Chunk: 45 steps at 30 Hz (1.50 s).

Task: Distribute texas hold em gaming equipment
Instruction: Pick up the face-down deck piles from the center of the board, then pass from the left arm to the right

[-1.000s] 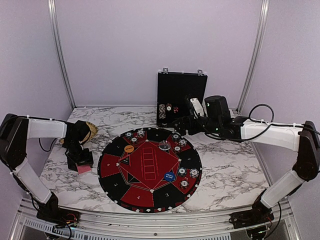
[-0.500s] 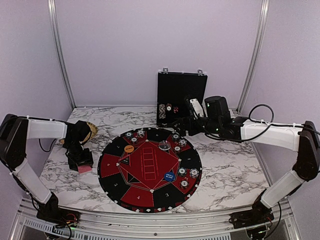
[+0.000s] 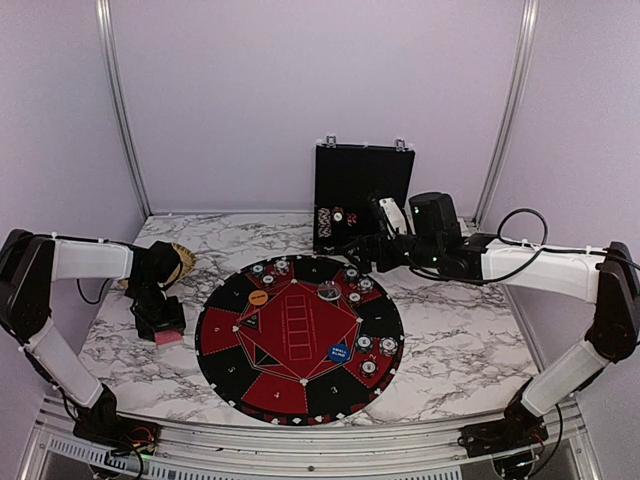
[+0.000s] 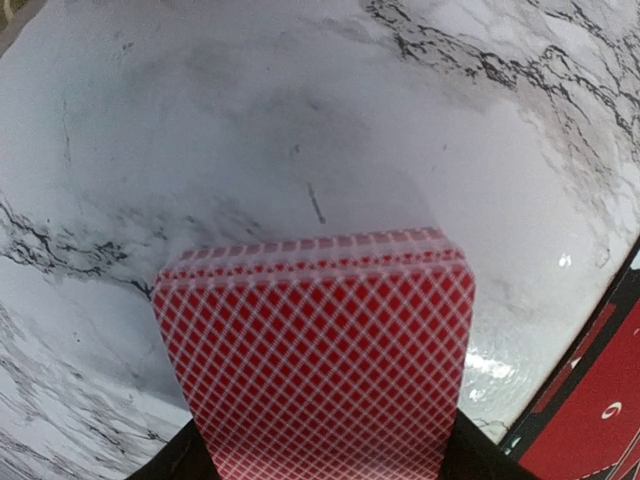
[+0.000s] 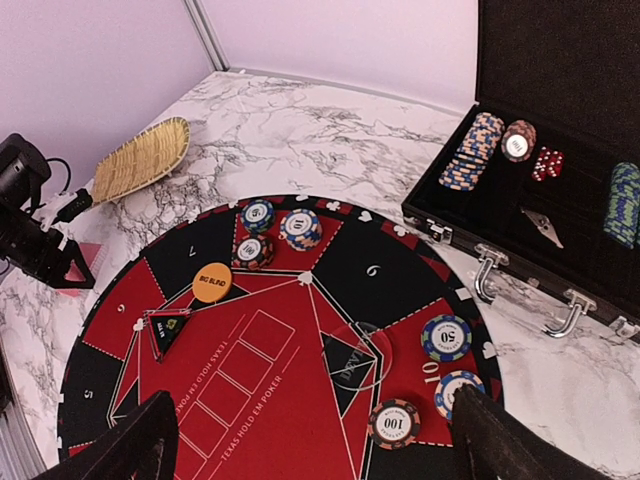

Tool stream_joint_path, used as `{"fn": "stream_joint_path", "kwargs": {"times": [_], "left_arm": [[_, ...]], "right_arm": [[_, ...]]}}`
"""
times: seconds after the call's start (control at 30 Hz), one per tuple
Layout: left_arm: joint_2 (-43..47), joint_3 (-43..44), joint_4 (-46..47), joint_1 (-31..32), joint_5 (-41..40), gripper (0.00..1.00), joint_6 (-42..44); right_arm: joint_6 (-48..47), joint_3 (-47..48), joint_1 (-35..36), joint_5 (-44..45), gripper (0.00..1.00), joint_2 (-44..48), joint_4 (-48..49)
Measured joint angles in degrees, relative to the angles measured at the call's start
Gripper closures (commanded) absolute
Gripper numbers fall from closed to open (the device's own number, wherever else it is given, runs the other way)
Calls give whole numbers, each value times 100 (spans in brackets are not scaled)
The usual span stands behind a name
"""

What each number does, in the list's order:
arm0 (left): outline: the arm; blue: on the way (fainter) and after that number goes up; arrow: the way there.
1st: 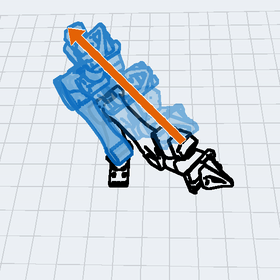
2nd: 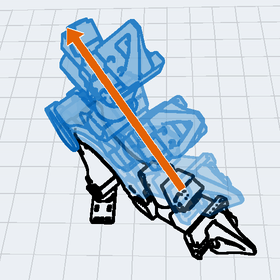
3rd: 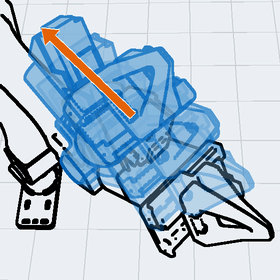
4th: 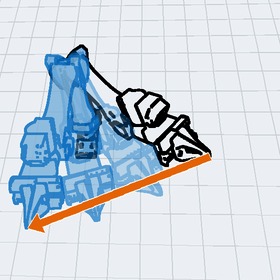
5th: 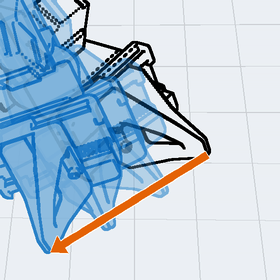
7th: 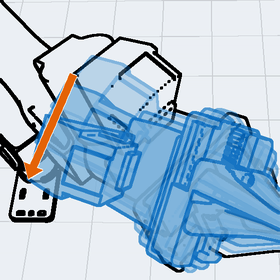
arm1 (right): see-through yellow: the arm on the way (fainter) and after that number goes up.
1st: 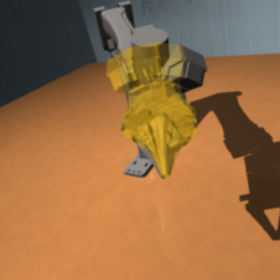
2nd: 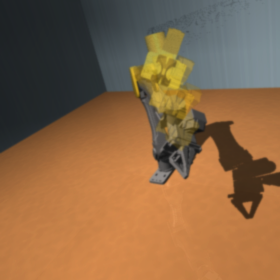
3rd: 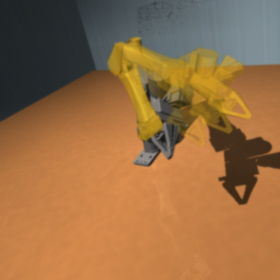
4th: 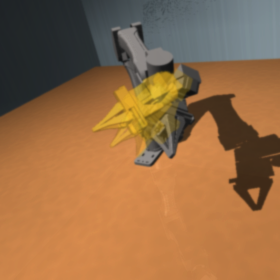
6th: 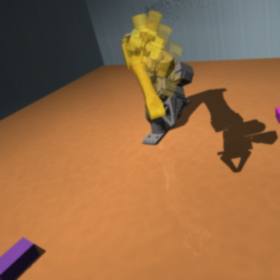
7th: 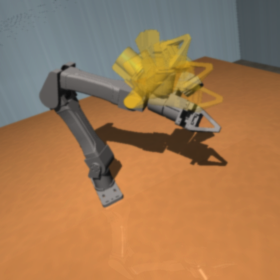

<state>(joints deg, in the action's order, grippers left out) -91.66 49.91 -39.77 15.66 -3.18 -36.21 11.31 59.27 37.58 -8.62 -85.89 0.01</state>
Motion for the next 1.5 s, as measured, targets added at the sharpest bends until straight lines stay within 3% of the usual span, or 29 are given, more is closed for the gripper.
{"fn": "stream_joint_path", "kwargs": {"times": [0.83, 1.5], "left_arm": [[42, 664, -610, 260, -328, 57, 326], [-120, 2072, -1447, 1816, -20, 57, 872]], "right_arm": [[422, 0, -258, -560, 11, -101, -2], [1311, 380, -380, -2159, 23, -1051, -120]]}}
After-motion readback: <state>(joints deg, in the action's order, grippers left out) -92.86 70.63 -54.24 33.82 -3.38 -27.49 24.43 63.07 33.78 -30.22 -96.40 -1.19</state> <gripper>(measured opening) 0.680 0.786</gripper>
